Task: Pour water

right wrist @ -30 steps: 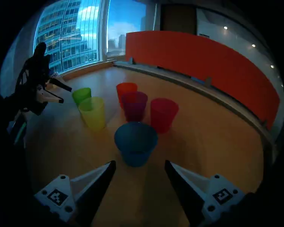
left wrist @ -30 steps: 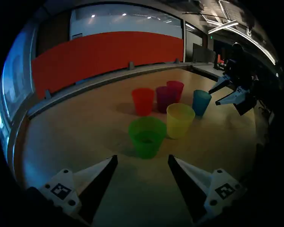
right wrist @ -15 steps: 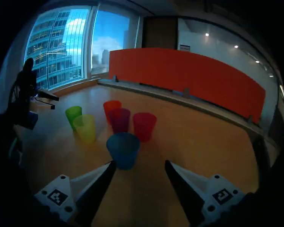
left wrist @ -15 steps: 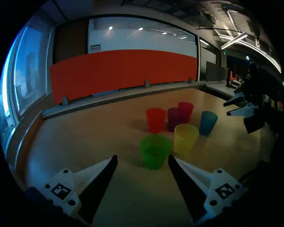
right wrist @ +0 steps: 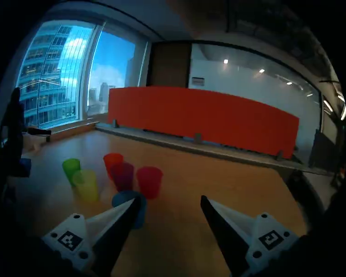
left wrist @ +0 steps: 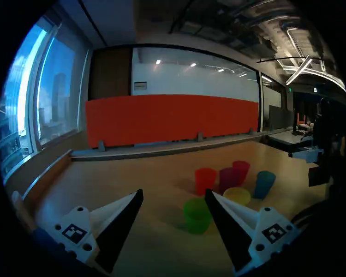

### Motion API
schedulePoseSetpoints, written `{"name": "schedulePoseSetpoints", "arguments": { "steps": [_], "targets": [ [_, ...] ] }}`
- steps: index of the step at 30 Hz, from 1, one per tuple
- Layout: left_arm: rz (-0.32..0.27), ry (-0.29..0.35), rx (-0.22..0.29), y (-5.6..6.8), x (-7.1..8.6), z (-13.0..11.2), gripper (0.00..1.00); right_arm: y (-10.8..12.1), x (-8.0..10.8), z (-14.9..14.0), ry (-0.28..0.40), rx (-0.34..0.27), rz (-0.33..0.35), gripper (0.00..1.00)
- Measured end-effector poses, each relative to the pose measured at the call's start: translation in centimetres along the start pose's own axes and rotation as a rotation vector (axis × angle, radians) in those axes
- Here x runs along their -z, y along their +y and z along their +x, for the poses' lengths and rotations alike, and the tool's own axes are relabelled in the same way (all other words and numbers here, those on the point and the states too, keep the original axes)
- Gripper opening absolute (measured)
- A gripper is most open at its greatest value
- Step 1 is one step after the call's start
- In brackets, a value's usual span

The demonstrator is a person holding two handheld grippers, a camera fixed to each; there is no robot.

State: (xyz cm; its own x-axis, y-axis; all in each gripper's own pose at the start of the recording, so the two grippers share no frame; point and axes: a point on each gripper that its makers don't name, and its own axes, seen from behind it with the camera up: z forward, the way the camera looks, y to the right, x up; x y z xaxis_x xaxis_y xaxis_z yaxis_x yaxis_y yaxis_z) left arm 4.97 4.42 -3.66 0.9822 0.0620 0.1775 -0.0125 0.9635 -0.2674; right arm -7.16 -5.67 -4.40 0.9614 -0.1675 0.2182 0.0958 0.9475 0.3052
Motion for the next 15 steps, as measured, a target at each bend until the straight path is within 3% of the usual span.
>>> {"name": "schedulePoseSetpoints", "arguments": {
  "steps": [6, 15],
  "targets": [
    [0.045, 0.056, 0.005, -0.2, 0.3, 1.3, 1.00, 1.1, 0.1, 1.1, 0.055, -0.020, -0.070, 1.00],
    [0.110, 0.139, 0.016, -0.4, 0.4, 3.4, 1.00, 1.9, 0.7, 3.6, 0.163, -0.100, -0.138, 1.00]
  ]
}}
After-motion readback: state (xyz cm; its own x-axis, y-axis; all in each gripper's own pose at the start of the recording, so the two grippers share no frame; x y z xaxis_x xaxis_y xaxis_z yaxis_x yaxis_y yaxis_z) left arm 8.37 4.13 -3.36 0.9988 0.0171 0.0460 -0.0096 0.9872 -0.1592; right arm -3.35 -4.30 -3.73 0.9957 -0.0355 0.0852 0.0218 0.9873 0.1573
